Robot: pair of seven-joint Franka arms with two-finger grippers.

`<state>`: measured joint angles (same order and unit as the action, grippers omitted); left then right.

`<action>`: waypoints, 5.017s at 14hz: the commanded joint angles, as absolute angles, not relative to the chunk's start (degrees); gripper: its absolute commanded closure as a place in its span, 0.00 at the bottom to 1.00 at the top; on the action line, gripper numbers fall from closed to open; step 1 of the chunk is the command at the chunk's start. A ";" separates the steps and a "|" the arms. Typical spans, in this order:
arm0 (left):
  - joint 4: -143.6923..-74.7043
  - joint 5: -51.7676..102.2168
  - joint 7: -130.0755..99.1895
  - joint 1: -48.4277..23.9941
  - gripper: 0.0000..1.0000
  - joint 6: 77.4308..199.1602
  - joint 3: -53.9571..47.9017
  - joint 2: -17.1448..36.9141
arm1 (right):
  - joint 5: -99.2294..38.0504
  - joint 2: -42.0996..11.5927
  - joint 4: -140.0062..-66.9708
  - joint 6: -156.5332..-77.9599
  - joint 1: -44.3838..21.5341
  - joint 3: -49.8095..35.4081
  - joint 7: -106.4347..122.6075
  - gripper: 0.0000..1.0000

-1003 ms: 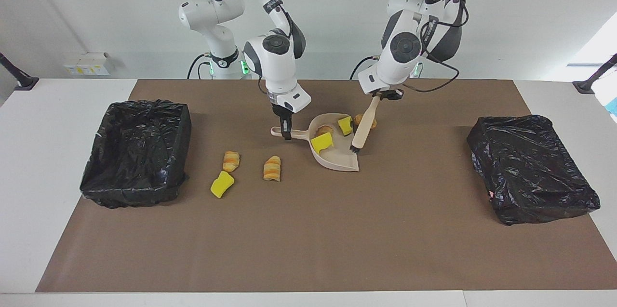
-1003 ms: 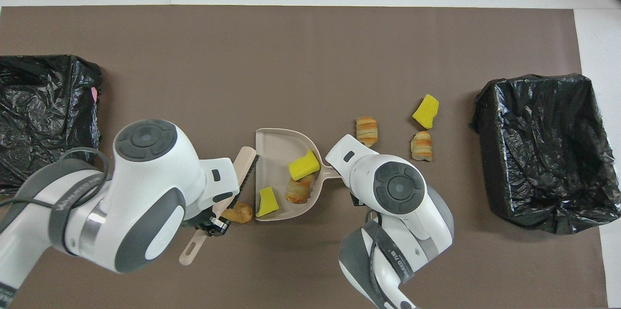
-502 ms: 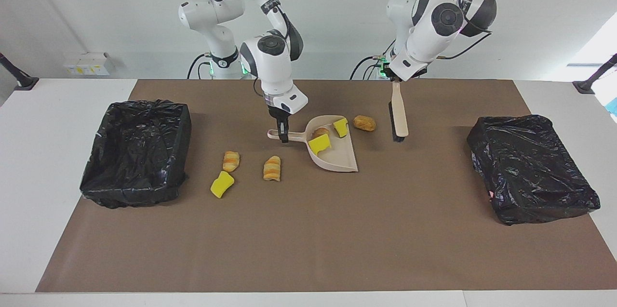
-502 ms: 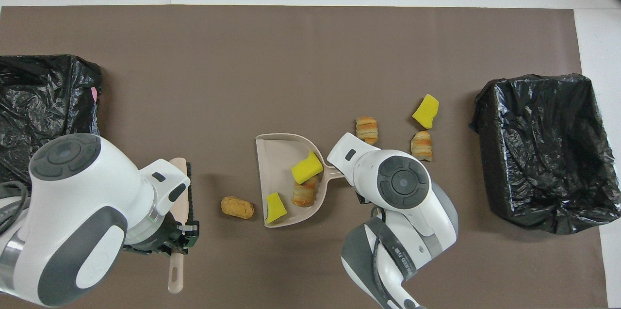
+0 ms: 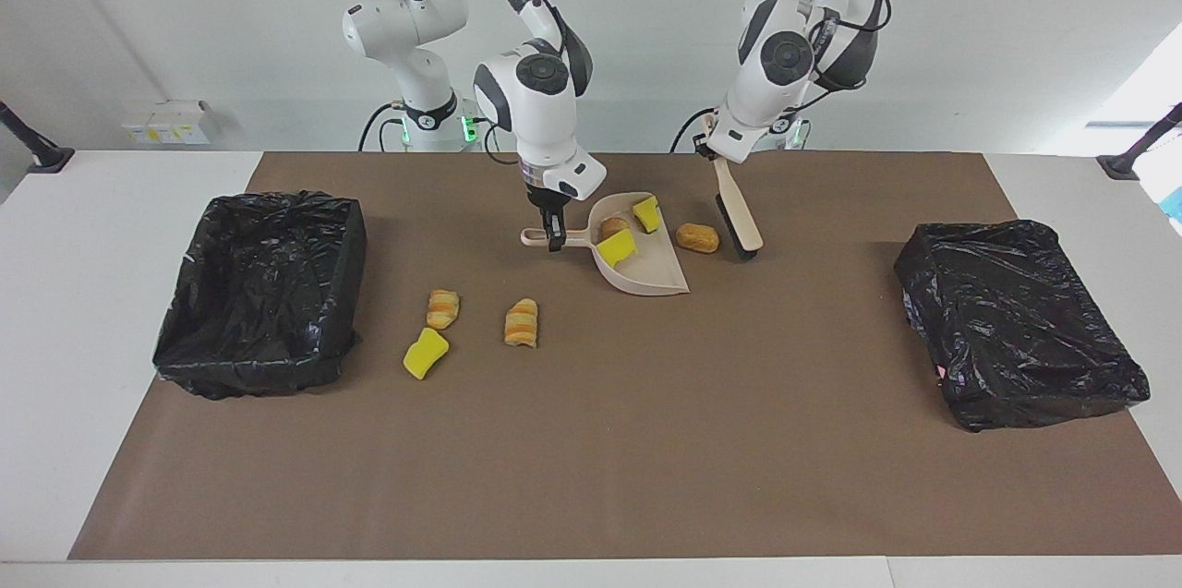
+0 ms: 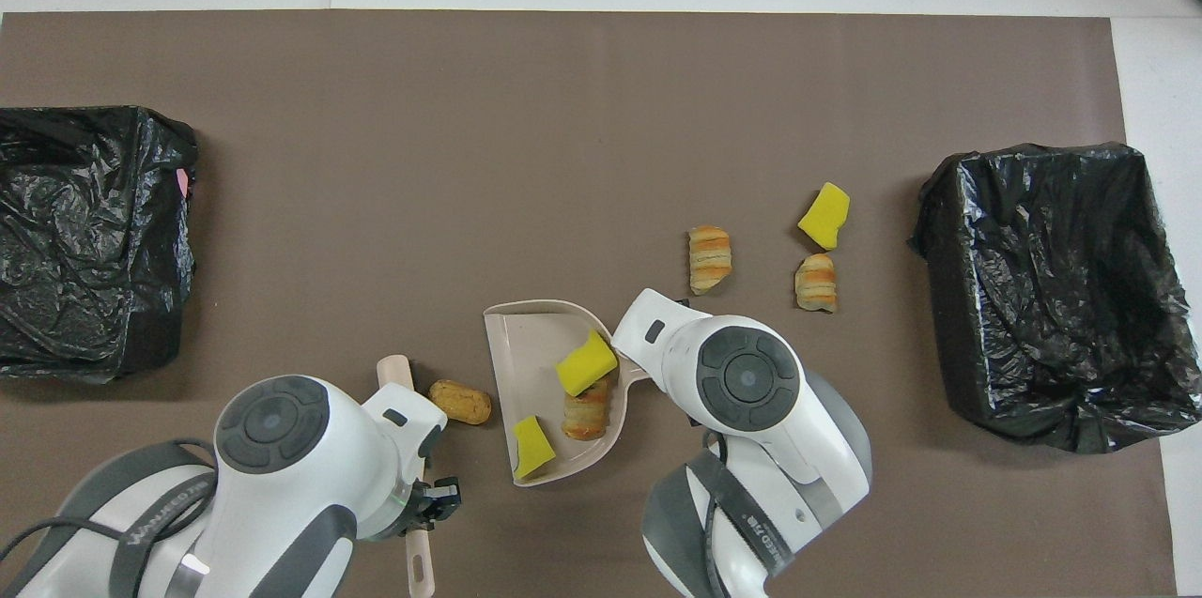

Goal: Sweep and dump trash in bin
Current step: 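Sweep more pieces into the dustpan held by the right gripper, then carry the dustpan with the right gripper over the nearer black bag, then tip the dustpan with the right gripper to dump pieces into bag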

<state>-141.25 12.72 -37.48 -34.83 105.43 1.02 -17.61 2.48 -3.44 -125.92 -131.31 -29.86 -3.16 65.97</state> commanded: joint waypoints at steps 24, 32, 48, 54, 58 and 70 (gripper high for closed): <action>-110.92 5.45 -3.44 -13.80 1.00 101.87 2.37 -2.64 | 0.79 -0.27 -111.72 -115.78 -18.38 -2.81 69.07 1.00; -113.46 5.71 -5.18 -18.09 1.00 101.60 1.76 -4.30 | 0.79 2.11 -103.28 -102.14 -1.95 -2.46 78.12 1.00; -130.17 14.59 -38.13 -52.45 1.00 119.79 1.58 -4.40 | 20.09 2.11 -102.92 -111.86 24.69 -0.70 105.91 1.00; -130.08 16.35 -43.86 -53.53 1.00 125.76 1.49 -2.46 | 38.47 2.98 -103.88 -106.46 19.44 -1.67 93.01 1.00; -130.17 16.44 -44.56 -55.63 1.00 126.47 1.49 -0.62 | 46.21 3.60 -104.85 -104.24 14.86 -1.76 90.88 1.00; -125.95 16.17 -43.51 -52.56 0.00 121.22 2.28 0.35 | 33.17 3.69 -100.02 -101.70 14.33 -1.15 96.94 1.00</action>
<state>-127.46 15.54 -44.04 -53.50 124.42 2.09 1.12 38.49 3.48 -101.54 -103.36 13.75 -1.36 93.94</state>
